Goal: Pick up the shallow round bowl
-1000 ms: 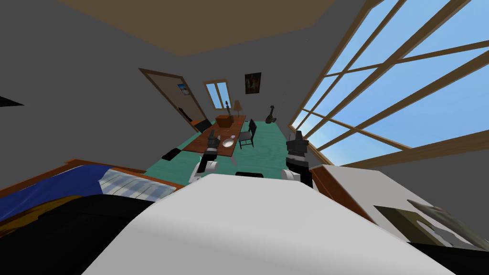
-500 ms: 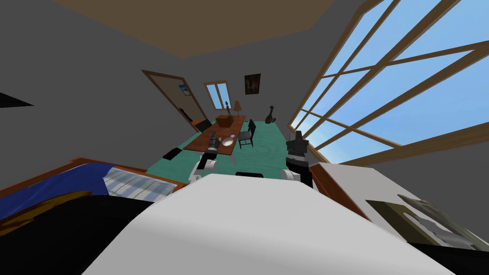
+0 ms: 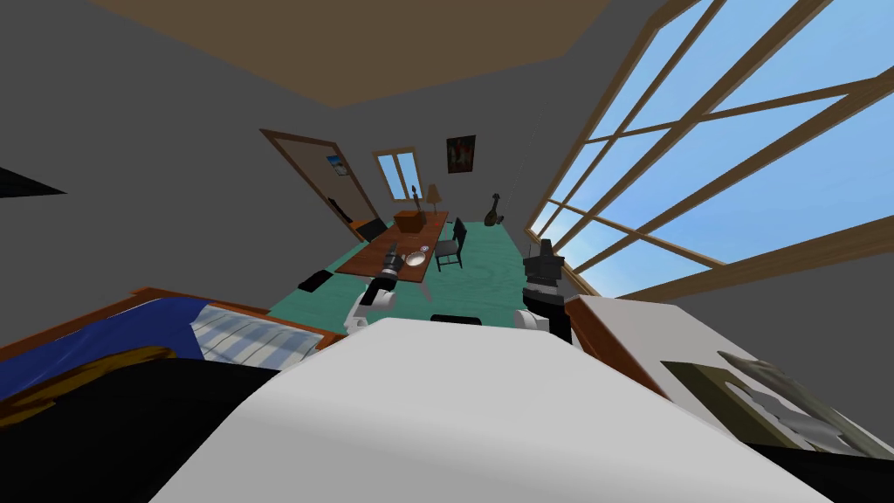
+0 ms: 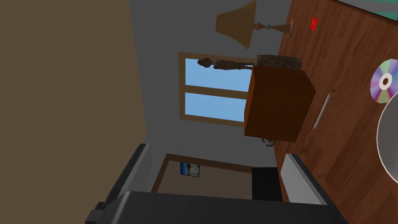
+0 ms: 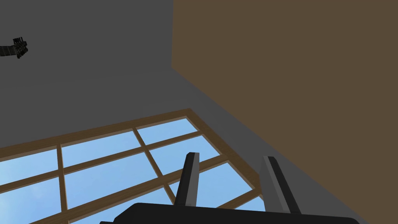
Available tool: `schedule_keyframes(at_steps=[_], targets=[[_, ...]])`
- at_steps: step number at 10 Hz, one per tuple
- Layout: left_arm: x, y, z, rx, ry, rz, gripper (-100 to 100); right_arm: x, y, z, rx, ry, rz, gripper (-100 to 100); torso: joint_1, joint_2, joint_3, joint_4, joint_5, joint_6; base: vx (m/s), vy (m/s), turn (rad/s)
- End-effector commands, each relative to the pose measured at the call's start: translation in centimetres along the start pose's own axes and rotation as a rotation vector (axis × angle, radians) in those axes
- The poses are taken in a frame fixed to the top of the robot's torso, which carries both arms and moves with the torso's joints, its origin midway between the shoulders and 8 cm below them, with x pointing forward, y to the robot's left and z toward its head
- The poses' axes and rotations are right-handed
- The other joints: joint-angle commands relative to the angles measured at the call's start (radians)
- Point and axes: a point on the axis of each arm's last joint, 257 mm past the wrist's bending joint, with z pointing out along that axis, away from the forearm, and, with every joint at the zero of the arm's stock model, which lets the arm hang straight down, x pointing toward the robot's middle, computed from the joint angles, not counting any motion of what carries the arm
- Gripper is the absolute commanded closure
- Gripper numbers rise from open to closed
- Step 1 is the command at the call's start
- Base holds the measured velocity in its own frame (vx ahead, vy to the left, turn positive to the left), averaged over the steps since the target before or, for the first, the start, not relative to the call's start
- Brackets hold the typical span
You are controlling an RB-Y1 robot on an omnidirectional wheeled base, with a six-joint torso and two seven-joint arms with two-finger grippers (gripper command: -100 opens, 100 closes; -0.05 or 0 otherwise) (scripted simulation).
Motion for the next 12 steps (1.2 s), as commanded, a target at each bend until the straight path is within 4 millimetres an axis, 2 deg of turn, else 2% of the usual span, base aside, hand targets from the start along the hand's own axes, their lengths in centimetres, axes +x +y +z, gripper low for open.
schedule_keyframes(at_steps=[1,2,3,4,7,12], targets=[[-0.4,1.5,0.4,-0.054,-0.002,-0.016,-100,0.0,0.0,0.0,0.000,0.000,0.000,0,0.000,0.000,0.000,0.000,0.000,0.000,-0.014,-0.023,-0.006],[-0.4,1.8,0.3,-0.066,-0.004,-0.016,-100,0.0,0.0,0.0,0.000,0.000,0.000,0,0.000,0.000,0.000,0.000,0.000,0.000,-0.009,-0.022,-0.003],[-0.8,3.1,0.6,-0.113,-0.007,-0.030,-100,0.0,0.0,0.0,0.000,0.000,0.000,0,0.000,-0.001,0.000,0.000,0.000,0.000,-0.008,-0.020,-0.006],[-0.9,3.4,0.6,-0.122,-0.008,-0.030,-100,0.0,0.0,0.0,0.000,0.000,0.000,0,0.000,-0.001,-0.001,0.000,0.000,0.000,-0.006,-0.015,-0.004],[-1.7,6.2,0.8,-0.225,-0.016,-0.058,-100,0.0,0.0,0.0,0.000,0.000,0.000,0,0.000,-0.001,-0.001,0.000,0.000,0.000,0.001,-0.018,-0.009],[-2.7,9.8,0.5,-0.357,-0.032,-0.087,-100,0.0,0.0,0.0,0.000,0.000,0.000,0,0.001,-0.003,-0.001,-0.001,0.000,0.000,0.012,-0.013,-0.009]])
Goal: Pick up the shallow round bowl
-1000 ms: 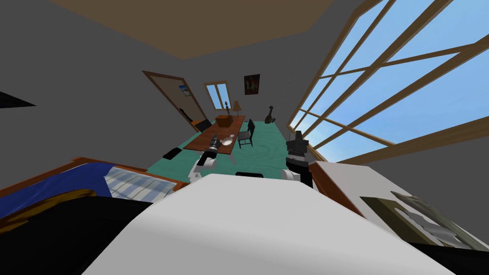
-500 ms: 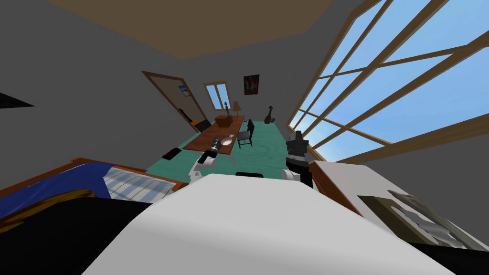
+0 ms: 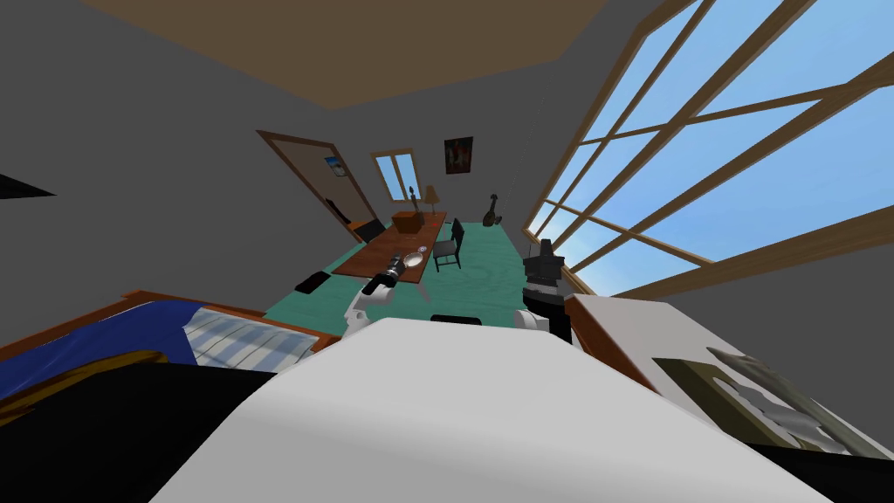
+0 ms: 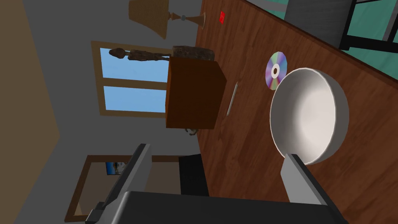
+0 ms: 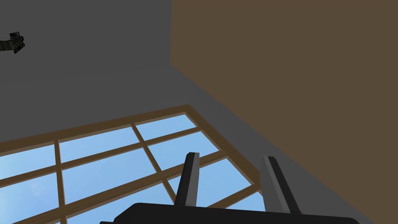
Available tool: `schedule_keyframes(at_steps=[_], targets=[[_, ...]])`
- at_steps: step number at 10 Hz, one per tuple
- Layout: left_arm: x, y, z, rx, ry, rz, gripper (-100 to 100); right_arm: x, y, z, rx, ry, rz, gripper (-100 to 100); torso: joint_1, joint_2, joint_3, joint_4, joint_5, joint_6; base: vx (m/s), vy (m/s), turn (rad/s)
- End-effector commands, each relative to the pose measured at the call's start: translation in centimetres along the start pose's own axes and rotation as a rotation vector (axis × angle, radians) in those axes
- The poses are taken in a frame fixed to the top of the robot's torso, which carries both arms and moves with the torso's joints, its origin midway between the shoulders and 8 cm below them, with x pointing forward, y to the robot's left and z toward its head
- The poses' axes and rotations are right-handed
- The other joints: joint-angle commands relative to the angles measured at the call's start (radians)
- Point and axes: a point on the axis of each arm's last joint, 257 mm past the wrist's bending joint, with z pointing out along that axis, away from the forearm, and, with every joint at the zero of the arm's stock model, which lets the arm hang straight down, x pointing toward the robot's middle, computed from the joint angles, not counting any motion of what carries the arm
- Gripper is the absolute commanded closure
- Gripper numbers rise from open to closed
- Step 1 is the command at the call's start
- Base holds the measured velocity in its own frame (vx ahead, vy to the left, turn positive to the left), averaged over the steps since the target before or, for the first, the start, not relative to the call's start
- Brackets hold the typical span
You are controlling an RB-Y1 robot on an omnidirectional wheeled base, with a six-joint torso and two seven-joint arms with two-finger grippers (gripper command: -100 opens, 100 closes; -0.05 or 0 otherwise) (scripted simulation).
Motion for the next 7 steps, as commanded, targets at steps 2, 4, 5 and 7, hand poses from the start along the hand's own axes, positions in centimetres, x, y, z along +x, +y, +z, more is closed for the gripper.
schedule_keyframes(at_steps=[2,4,5,7], targets=[[-0.8,1.9,0.4,-0.076,-0.011,-0.017,-100,0.0,0.0,0.0,0.000,0.000,0.000,0,0.000,0.000,0.000,0.000,0.000,0.000,0.024,-0.006,-0.013],[-1.3,3.4,0.6,-0.136,-0.020,-0.031,-100,0.0,0.0,0.0,0.000,0.000,0.000,0,0.001,-0.001,-0.001,0.000,0.000,0.000,0.035,-0.003,-0.016],[-1.8,4.5,0.8,-0.178,-0.026,-0.045,-100,0.0,0.0,0.0,0.000,0.000,0.000,0,0.001,-0.001,-0.001,0.000,0.000,0.000,0.040,-0.005,-0.015],[-2.4,5.9,0.9,-0.233,-0.036,-0.059,-100,0.0,0.0,0.0,0.000,0.000,0.000,0,0.000,-0.001,-0.001,0.000,0.000,0.000,0.041,-0.004,-0.018]])
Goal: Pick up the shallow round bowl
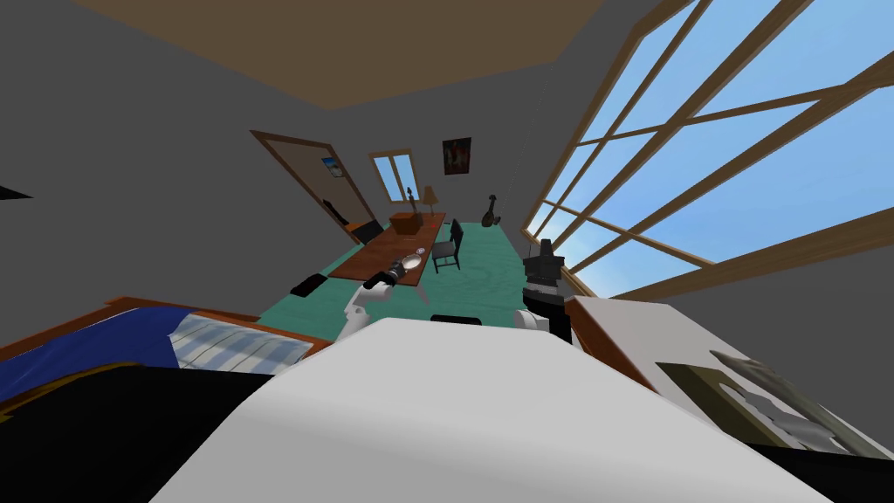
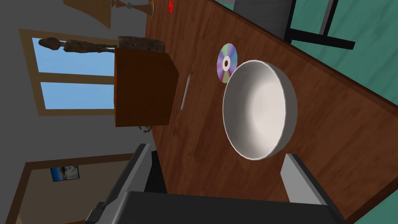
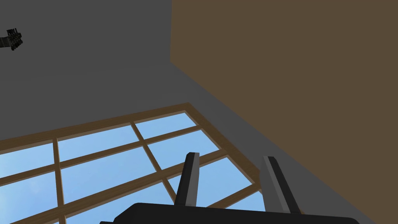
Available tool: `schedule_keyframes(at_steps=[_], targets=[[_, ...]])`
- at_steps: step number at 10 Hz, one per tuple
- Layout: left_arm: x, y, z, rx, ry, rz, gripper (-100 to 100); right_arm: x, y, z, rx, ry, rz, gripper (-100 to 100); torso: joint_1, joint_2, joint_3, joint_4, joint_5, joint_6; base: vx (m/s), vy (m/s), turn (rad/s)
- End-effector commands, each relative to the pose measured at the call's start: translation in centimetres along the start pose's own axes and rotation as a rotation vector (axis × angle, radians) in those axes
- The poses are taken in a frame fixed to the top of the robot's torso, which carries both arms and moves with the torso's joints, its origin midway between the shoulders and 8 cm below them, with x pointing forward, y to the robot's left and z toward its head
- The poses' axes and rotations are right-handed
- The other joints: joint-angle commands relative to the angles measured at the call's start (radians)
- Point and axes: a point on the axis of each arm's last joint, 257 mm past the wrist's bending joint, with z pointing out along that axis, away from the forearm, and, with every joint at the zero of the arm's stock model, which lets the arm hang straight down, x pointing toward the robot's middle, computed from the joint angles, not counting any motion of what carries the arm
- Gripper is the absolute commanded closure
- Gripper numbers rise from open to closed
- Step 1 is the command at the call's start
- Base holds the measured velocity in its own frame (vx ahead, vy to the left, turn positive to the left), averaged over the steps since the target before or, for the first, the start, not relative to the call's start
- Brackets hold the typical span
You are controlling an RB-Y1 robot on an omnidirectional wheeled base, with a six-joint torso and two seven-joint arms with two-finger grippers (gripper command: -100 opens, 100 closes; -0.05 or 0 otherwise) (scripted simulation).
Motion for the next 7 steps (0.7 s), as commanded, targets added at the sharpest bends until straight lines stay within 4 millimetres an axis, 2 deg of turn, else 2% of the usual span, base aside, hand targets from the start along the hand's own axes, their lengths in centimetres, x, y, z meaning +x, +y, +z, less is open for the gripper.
schedule_keyframes(at_steps=[1,7], targets=[[-0.4,1.2,0.1,-0.046,-0.009,-0.008,-100,0.0,0.0,0.0,0.000,0.000,0.000,0,0.000,0.000,0.000,0.000,0.000,0.000,0.046,-0.002,-0.012],[-2.1,5.4,0.5,-0.219,-0.044,-0.048,-100,0.0,0.0,0.0,0.000,0.000,0.000,0,0.000,-0.001,-0.001,0.000,0.000,0.000,0.054,0.004,-0.018]])
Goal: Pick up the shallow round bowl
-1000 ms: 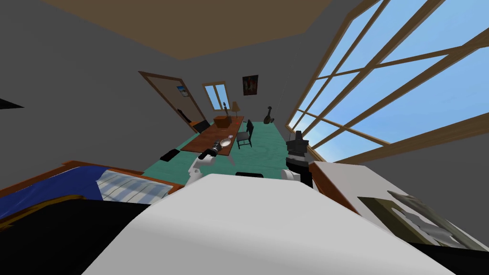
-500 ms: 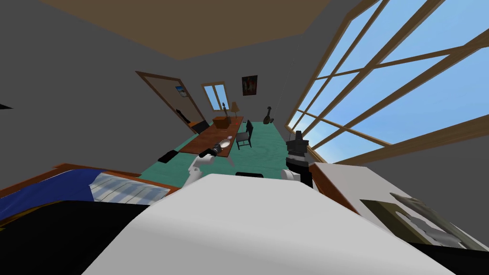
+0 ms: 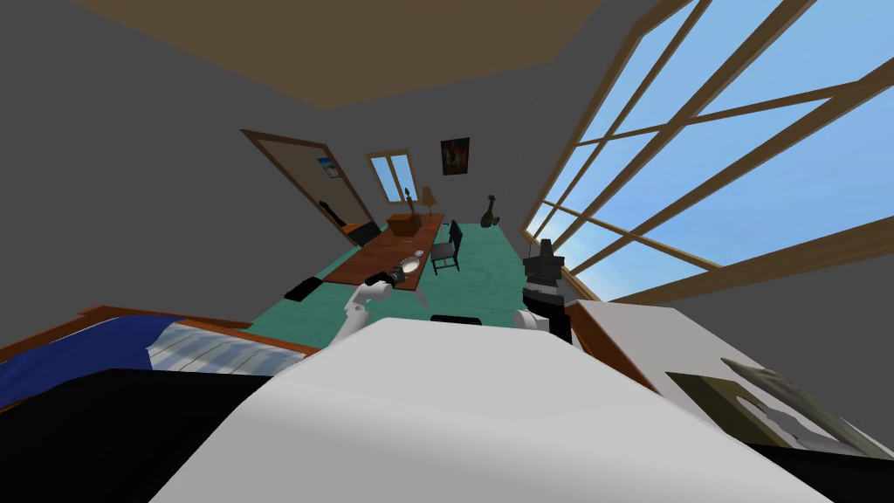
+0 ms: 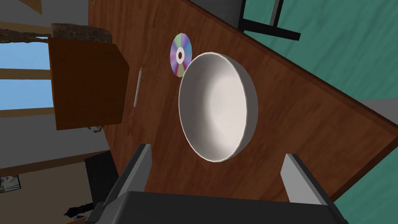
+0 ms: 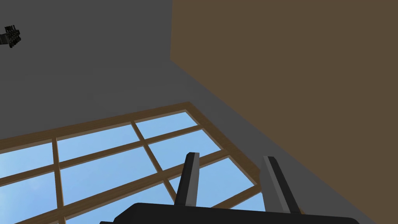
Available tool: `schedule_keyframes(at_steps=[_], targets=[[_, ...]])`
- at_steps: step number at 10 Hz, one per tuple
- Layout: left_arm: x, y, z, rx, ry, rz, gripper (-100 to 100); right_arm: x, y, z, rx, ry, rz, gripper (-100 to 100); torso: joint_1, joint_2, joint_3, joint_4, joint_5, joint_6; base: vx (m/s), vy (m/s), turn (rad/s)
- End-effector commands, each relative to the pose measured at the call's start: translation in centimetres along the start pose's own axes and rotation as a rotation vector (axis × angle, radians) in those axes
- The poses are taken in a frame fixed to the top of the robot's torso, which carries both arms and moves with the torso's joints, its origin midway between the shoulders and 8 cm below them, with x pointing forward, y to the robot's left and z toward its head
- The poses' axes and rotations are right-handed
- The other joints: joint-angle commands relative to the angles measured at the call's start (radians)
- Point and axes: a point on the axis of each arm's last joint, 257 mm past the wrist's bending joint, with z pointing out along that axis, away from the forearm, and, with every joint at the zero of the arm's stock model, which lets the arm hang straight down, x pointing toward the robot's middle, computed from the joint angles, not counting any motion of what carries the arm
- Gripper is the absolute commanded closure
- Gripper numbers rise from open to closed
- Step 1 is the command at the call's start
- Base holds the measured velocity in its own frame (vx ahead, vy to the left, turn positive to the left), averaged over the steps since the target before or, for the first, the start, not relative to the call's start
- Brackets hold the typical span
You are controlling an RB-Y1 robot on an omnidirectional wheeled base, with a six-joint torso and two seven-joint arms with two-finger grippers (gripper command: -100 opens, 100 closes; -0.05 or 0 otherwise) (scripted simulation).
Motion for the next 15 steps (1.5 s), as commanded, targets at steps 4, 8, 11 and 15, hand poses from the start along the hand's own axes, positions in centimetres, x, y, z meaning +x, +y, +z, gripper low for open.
schedule_keyframes(at_steps=[4,8,11,15], targets=[[-1.4,2.8,0.5,-0.124,-0.029,-0.028,-100,0.0,0.0,0.0,0.000,0.000,0.000,0,0.000,-0.001,-0.001,0.000,0.000,0.000,0.066,0.013,-0.020],[-2.9,6.2,0.6,-0.264,-0.064,-0.065,-100,0.0,0.0,0.0,0.000,0.000,0.000,0,0.001,-0.002,-0.001,-0.001,0.000,0.000,0.092,0.021,-0.027],[-3.7,8.7,0.2,-0.359,-0.091,-0.087,-100,0.0,0.0,0.0,0.000,0.000,0.000,0,0.001,-0.001,-0.001,0.000,0.000,0.000,0.082,0.028,-0.030],[-4.8,11.9,-0.5,-0.479,-0.125,-0.115,-100,0.0,0.0,0.0,0.000,0.000,0.000,0,0.000,-0.003,-0.002,-0.001,0.000,0.000,0.113,0.029,-0.027]])
